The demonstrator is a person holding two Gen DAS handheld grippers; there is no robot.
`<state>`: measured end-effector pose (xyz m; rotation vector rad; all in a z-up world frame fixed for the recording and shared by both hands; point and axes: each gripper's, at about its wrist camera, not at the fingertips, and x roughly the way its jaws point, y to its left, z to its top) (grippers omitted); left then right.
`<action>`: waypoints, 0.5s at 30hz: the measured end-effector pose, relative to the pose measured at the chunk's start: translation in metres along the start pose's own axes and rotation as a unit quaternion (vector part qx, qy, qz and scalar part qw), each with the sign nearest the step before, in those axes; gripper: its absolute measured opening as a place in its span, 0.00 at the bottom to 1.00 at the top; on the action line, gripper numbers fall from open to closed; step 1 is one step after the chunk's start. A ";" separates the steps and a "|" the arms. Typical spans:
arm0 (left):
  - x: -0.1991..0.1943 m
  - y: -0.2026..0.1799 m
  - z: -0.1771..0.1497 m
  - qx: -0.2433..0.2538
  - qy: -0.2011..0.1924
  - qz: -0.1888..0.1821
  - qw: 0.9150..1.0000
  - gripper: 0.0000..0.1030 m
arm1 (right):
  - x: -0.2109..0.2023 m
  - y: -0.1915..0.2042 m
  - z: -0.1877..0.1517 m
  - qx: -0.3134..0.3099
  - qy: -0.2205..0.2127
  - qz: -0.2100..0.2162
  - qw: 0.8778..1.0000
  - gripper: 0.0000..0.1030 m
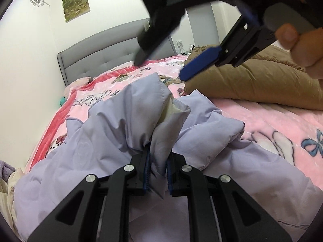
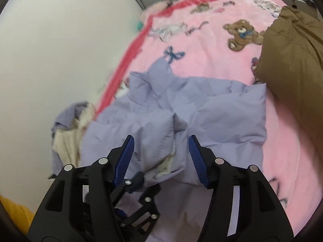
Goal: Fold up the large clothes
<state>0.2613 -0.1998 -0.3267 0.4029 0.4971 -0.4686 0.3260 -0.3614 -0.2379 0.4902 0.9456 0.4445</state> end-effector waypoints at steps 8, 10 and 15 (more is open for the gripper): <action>-0.005 -0.001 -0.003 0.008 -0.006 -0.002 1.000 0.13 | 0.028 0.003 0.005 -0.010 0.030 0.007 0.999 0.46; -0.005 -0.003 -0.004 0.010 -0.005 -0.001 1.000 0.13 | 0.033 0.005 0.005 -0.012 0.029 0.025 0.999 0.39; -0.005 -0.002 0.000 0.006 -0.002 0.000 1.000 0.17 | 0.034 0.004 0.011 0.011 0.020 0.028 0.999 0.11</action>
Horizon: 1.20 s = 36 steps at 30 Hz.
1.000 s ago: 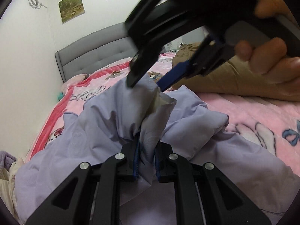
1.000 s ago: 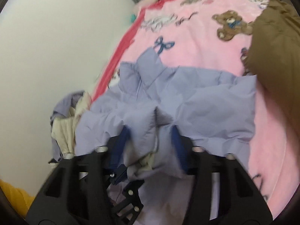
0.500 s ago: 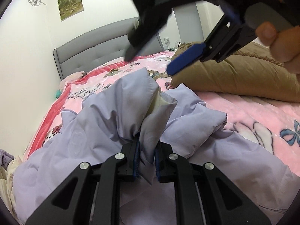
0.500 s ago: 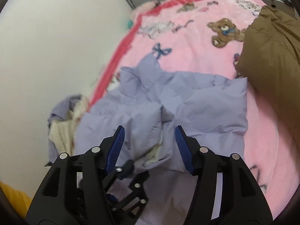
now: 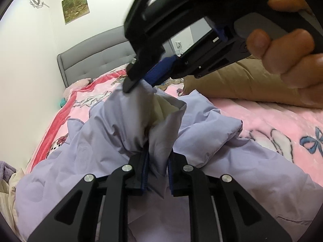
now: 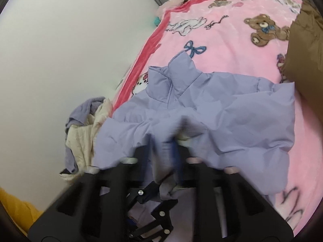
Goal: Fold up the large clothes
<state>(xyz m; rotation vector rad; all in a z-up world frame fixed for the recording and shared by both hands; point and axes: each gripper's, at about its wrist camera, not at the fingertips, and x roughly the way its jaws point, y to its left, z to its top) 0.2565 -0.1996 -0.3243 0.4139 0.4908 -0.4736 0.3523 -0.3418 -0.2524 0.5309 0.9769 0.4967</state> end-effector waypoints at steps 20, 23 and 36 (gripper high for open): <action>-0.073 0.190 -0.131 0.032 0.227 0.218 0.949 0.50 | -0.029 0.062 0.062 -0.055 -0.083 -0.042 0.994 0.08; -0.054 0.203 -0.144 0.108 0.233 0.209 0.943 0.50 | -0.026 0.074 0.062 -0.057 -0.086 -0.042 0.994 0.08; -0.059 0.196 -0.169 0.264 0.207 0.043 0.941 0.50 | -0.024 0.073 0.050 -0.036 -0.090 -0.069 0.993 0.08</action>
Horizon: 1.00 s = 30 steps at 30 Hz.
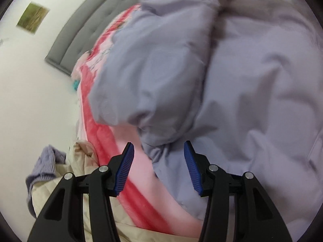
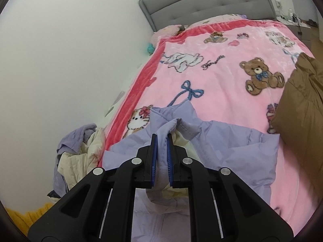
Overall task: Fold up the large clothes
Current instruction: 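Lay the sleeve on the jacket and open the left tool while the right tool holds the hem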
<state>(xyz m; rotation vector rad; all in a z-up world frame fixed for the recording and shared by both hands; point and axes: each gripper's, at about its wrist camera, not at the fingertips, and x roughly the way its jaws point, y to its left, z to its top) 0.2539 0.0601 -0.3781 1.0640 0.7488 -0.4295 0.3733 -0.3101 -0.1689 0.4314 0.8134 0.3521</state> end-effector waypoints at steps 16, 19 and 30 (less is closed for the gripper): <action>0.004 0.059 0.001 -0.287 -0.007 0.057 0.956 0.23 | 0.014 -0.020 -0.028 0.007 0.011 -0.057 0.998 0.08; -0.025 0.063 0.004 -0.318 -0.052 0.077 0.943 0.20 | 0.013 -0.004 -0.031 -0.045 0.020 -0.072 0.996 0.08; 0.008 0.055 0.011 -0.160 -0.034 0.045 0.985 0.31 | 0.023 -0.008 -0.035 -0.040 0.032 -0.084 0.995 0.08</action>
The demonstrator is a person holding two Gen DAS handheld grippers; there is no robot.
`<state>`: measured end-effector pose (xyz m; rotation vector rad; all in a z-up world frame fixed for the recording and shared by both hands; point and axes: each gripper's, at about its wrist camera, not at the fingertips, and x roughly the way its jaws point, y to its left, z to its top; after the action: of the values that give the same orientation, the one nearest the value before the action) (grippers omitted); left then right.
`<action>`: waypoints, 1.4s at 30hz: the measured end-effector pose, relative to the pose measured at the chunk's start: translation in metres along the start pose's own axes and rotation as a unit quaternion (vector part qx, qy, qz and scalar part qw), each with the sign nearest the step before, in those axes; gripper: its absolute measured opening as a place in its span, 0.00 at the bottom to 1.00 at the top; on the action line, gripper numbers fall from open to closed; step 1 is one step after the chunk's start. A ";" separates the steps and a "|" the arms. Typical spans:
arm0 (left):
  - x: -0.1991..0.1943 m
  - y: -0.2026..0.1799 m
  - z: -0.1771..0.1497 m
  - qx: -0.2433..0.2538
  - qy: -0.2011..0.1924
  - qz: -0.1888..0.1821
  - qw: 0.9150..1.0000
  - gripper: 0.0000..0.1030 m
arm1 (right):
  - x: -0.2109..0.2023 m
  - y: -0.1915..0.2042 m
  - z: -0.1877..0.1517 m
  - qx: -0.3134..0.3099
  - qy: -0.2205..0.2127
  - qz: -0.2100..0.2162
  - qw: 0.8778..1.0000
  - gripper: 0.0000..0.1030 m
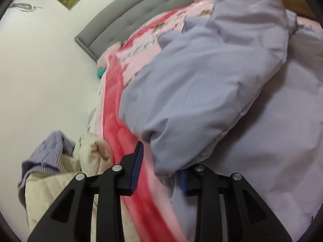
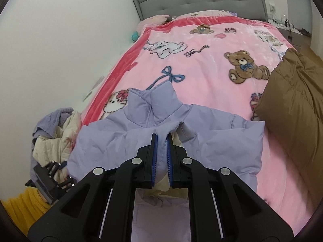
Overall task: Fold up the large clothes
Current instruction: 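Lay the sleeve on the jacket and open the left tool while the right tool holds the hem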
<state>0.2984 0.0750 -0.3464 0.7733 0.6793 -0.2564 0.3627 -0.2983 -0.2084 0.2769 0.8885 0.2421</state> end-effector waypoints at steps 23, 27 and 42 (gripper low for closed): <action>0.036 0.025 -0.022 -0.291 0.139 0.032 0.946 0.12 | 0.131 -0.059 -0.044 0.037 0.138 -0.063 0.988 0.08; 0.042 0.026 -0.019 -0.286 0.142 0.028 0.947 0.12 | 0.108 -0.067 -0.049 0.071 0.092 -0.010 0.993 0.16; 0.036 0.022 -0.018 -0.281 0.144 0.036 0.948 0.12 | 0.048 -0.036 -0.095 -0.017 0.052 0.064 0.996 0.05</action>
<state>0.3274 0.1039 -0.3669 0.2840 0.9442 0.1239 0.3206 -0.3042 -0.3122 0.2919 0.9706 0.3924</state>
